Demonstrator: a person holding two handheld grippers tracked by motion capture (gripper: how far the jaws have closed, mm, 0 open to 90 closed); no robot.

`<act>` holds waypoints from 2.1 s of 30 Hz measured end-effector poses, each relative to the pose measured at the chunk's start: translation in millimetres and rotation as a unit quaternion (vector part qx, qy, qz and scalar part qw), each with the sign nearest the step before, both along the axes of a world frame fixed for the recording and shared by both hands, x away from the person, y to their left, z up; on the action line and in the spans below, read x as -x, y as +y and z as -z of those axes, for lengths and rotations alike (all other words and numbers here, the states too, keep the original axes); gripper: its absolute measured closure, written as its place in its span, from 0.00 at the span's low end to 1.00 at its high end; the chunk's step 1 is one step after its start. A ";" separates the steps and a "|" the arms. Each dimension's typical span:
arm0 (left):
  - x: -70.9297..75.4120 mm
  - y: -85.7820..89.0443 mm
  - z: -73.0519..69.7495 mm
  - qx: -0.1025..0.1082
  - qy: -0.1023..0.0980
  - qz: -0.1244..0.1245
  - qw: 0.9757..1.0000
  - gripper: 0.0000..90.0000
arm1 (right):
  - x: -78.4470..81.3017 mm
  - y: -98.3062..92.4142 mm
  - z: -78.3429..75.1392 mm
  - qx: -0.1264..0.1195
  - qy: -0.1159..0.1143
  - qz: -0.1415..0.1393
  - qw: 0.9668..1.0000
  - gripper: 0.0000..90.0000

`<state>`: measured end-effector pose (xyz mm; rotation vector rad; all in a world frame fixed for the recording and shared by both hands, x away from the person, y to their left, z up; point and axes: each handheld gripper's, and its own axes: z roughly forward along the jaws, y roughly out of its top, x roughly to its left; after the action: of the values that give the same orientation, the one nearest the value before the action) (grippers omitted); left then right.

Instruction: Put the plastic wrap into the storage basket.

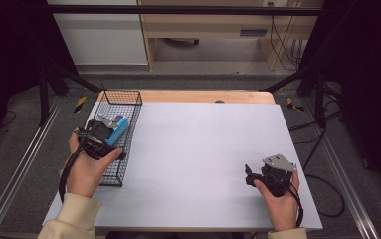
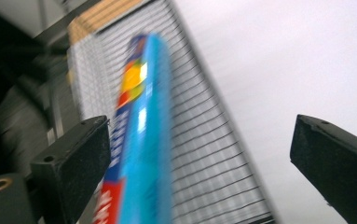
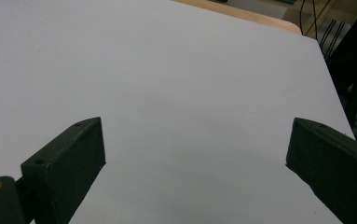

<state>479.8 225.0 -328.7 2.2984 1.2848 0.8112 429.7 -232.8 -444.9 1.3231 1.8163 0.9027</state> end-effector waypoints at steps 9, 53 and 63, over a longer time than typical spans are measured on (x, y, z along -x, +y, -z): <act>-0.7 -21.7 -4.1 0.036 -0.031 0.087 0.995 0.05 | 3.9 -4.4 -1.8 0.005 -0.014 0.000 1.000 0.04; 5.9 -113.0 86.8 0.129 -0.062 0.301 0.943 0.05 | 16.9 -24.5 -2.8 0.003 -0.016 0.030 0.999 0.05; 9.5 -100.0 111.5 0.152 -0.072 0.294 0.941 0.05 | 15.3 -29.4 3.8 -0.012 -0.004 0.014 1.000 0.08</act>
<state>470.3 125.0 -440.2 2.1393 0.5507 0.5116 414.5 -262.2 -448.7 1.3549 1.7820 0.9155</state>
